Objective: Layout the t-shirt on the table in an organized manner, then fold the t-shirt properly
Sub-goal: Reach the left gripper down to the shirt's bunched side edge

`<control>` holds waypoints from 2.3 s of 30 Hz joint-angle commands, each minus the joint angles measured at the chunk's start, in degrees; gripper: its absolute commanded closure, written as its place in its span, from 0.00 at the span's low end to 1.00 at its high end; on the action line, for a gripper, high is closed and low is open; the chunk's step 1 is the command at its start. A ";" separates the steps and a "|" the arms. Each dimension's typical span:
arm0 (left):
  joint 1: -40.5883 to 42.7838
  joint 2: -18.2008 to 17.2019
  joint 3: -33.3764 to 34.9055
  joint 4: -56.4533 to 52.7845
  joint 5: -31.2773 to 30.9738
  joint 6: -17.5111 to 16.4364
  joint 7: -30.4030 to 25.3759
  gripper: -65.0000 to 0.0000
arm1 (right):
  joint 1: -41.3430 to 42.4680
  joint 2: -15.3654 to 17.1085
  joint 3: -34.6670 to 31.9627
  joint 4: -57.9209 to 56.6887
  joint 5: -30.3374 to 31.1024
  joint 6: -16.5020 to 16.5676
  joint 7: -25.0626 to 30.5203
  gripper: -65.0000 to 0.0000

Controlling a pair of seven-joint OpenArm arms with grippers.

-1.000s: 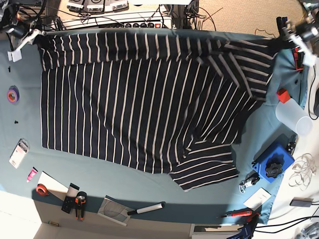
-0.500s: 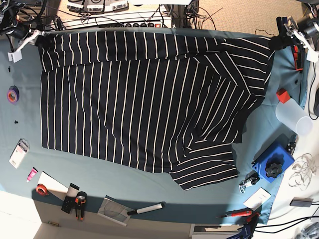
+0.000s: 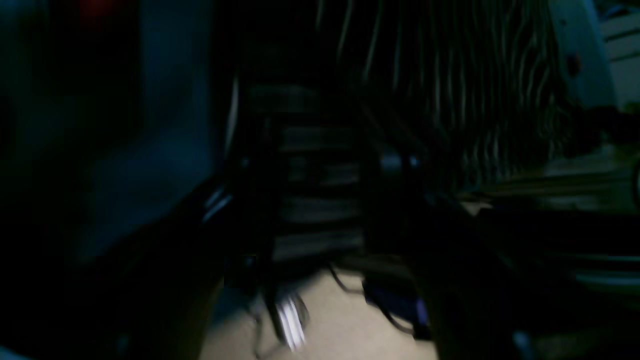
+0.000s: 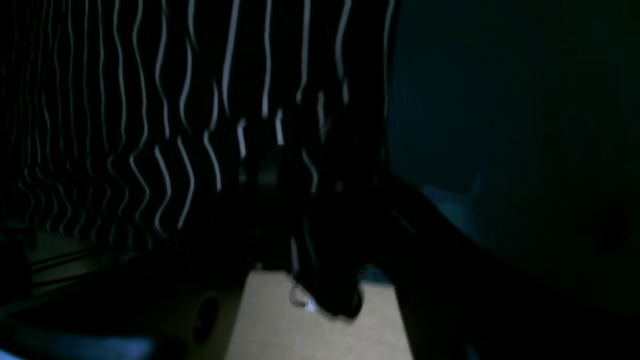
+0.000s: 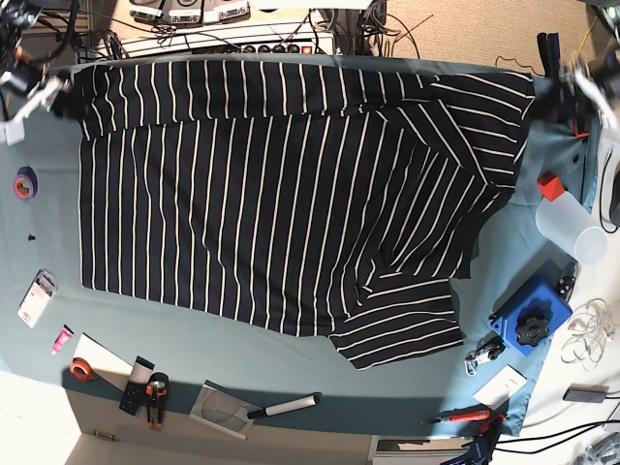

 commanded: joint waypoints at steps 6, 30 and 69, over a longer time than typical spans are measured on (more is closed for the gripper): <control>-9.90 -2.45 12.66 2.47 10.97 1.38 -3.45 0.55 | 6.71 1.55 0.61 0.79 -9.68 0.06 4.83 0.68; -57.55 -0.13 52.30 -38.51 50.10 19.74 -30.47 0.60 | 13.84 1.40 0.33 0.79 -14.86 0.06 6.23 0.68; -65.40 5.40 36.94 -46.10 32.68 4.68 -8.28 1.00 | 24.15 1.60 -3.80 -2.80 -26.86 0.06 13.79 0.70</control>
